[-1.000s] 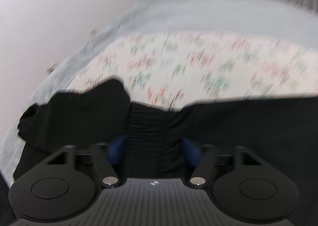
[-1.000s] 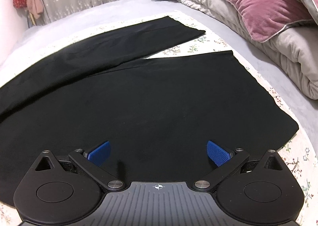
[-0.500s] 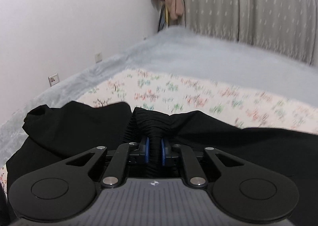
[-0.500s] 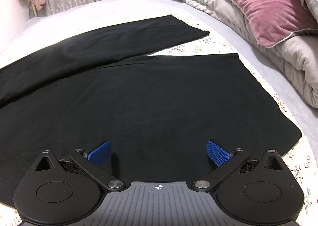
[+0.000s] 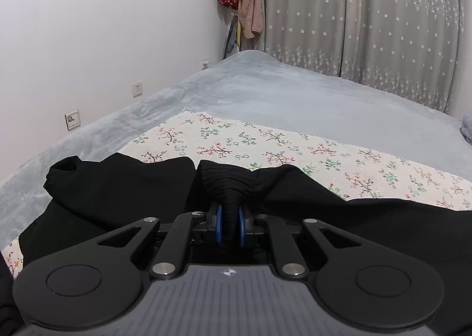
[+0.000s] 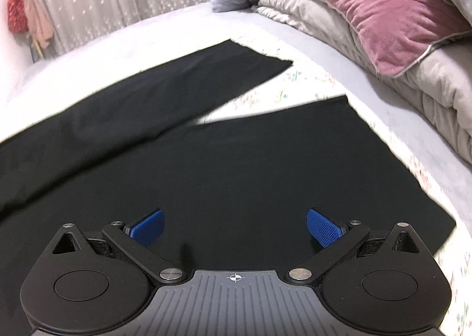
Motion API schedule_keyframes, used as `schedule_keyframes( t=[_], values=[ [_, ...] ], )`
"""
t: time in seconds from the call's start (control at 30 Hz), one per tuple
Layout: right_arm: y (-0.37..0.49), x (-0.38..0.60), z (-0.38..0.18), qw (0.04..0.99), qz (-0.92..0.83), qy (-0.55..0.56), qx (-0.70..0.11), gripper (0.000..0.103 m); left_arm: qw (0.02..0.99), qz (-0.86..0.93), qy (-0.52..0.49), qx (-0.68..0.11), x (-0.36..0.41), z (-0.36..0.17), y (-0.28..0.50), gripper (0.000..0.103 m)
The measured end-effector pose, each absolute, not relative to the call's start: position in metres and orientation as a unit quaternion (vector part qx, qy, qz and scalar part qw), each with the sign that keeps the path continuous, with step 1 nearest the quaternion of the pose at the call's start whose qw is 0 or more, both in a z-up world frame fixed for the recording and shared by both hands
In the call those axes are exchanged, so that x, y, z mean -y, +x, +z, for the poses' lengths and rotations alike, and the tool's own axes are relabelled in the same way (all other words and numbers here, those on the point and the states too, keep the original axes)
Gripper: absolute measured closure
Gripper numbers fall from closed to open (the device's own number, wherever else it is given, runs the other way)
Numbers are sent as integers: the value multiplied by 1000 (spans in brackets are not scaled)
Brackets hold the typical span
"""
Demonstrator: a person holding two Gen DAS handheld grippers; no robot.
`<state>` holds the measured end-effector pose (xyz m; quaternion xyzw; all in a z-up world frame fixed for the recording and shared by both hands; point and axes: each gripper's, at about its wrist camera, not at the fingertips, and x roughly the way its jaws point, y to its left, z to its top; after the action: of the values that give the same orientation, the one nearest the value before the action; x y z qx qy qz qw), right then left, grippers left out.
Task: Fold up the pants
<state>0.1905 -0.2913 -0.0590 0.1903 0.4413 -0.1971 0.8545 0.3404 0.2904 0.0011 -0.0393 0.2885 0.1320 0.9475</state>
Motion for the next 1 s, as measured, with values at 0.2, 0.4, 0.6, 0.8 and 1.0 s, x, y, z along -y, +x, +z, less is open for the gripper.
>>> schedule_keyframes(
  t=[0.2, 0.4, 0.6, 0.8, 1.0],
  values=[
    [243, 340, -57, 853, -198, 228, -426, 0, 942, 140, -49, -303, -298, -7, 346, 70],
    [298, 402, -86, 835, -266, 246, -414, 2, 943, 151, -32, -295, -289, -7, 346, 70],
    [318, 405, -123, 860, -254, 164, -411, 33, 940, 168, -45, -295, -286, -14, 348, 70],
    [328, 409, -124, 878, -229, 158, -390, 103, 940, 174, -46, -291, -286, -9, 341, 70],
    [313, 421, -112, 880, -264, 147, -367, 103, 941, 171, -49, -288, -284, -3, 334, 70]
  ],
)
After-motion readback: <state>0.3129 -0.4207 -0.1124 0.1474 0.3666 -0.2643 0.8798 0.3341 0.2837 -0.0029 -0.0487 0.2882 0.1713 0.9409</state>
